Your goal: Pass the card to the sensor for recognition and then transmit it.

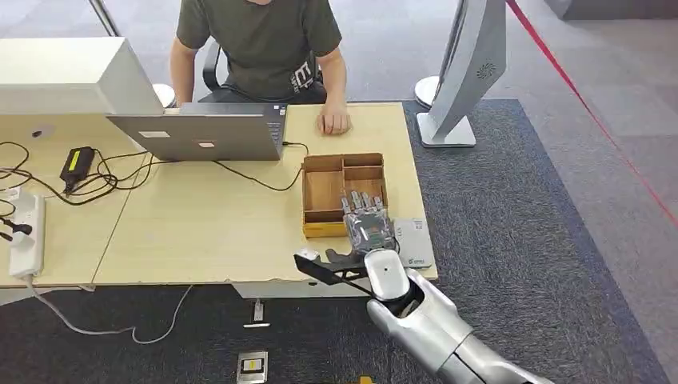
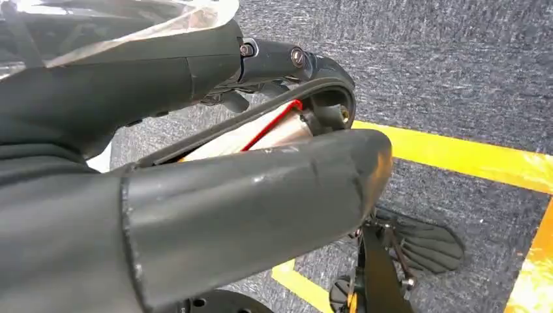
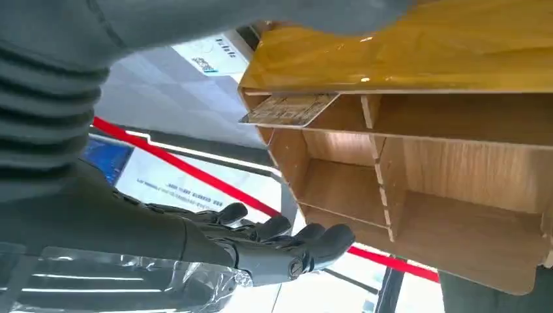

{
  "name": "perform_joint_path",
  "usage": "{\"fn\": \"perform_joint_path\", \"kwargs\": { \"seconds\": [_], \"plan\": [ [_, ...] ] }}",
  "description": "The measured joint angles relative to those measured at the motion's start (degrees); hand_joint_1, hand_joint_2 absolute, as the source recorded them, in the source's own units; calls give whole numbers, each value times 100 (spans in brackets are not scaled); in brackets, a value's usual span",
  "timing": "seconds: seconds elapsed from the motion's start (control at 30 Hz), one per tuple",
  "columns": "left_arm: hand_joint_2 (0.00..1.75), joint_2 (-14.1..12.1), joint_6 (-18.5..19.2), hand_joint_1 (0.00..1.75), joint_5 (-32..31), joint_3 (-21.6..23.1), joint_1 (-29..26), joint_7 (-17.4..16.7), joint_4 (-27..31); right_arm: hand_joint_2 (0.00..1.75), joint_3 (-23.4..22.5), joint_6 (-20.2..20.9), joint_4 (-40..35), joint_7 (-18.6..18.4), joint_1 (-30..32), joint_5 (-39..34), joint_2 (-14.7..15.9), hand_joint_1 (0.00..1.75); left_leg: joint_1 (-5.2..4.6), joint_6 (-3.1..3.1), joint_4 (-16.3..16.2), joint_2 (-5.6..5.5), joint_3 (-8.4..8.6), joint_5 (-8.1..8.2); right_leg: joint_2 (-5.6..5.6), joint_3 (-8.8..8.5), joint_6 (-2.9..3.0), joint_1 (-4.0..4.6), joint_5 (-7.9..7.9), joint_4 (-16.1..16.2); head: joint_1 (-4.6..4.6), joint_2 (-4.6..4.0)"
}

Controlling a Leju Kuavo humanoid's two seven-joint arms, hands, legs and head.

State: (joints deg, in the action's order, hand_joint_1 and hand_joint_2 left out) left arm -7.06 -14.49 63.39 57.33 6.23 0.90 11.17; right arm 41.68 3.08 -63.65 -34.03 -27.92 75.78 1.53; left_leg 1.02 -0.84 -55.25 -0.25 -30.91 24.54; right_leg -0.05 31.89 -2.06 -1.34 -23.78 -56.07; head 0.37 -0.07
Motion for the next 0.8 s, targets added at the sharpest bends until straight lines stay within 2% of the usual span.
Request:
{"fn": "perform_joint_path", "kwargs": {
  "seconds": [0.13,0.17,0.8],
  "plan": [
    [0,0,-11,0,-24,0,0,0,0,0,2,59,-57,-94,3,26,31,0,0,0,0,0,0,0,0,0,0,0,0,0,0,0],
    [0,0,-13,0,-28,0,0,0,0,175,2,68,-57,-101,4,26,39,0,0,0,0,0,-1,0,0,0,0,0,0,0,2,-2],
    [0,0,-52,0,-48,0,-1,-46,0,175,0,184,-55,-234,-18,44,118,0,0,0,0,0,-1,0,0,-1,0,0,0,0,2,-2]
  ]
}}
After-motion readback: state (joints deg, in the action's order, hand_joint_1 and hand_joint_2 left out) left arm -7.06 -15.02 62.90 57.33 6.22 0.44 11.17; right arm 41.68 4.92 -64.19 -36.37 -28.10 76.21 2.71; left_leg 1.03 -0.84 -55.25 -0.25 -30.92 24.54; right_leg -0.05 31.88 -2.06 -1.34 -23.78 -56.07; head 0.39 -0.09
